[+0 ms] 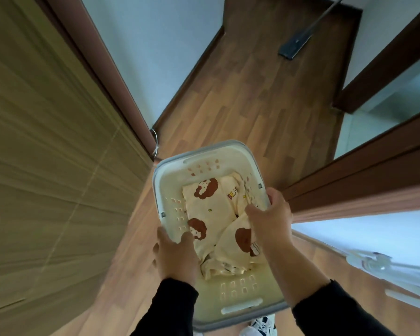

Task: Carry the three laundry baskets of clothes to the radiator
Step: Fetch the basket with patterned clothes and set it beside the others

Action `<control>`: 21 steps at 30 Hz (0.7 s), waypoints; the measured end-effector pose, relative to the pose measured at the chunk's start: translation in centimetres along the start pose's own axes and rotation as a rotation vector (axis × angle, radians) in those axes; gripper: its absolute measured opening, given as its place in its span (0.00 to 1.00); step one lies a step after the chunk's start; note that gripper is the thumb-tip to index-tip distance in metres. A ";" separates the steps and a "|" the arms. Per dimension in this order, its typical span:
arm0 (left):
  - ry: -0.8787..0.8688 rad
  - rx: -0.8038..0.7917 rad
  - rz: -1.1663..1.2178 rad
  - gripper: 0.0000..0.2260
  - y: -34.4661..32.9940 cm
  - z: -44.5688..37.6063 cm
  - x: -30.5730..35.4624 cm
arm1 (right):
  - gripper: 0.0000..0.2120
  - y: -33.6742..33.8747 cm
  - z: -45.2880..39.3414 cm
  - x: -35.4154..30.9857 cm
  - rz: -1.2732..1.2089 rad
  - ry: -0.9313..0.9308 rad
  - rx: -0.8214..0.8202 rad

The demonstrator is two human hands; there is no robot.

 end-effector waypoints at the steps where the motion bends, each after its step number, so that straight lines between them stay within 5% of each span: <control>1: -0.018 -0.011 -0.014 0.26 1.9 0.9 1.3 | 0.35 1.0 1.7 -1.3 -0.010 0.004 -0.004; 8: -0.090 -0.042 -0.141 0.34 13.3 8.5 8.9 | 0.29 6.6 14.0 -9.7 -0.019 0.016 0.047; 21: -0.268 -0.074 -0.013 0.31 24.2 14.0 15.6 | 0.31 12.1 23.3 -14.9 -0.227 0.155 -0.100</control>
Point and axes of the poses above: each hand's wrist, its own z-axis away from the middle knuckle, its own y-axis out of the back of the hand, x = y × z, the point moved 1 cm from there along -z, towards the middle knuckle, and after that the axes turned 4 degrees about -y, right-handed, at the moved point
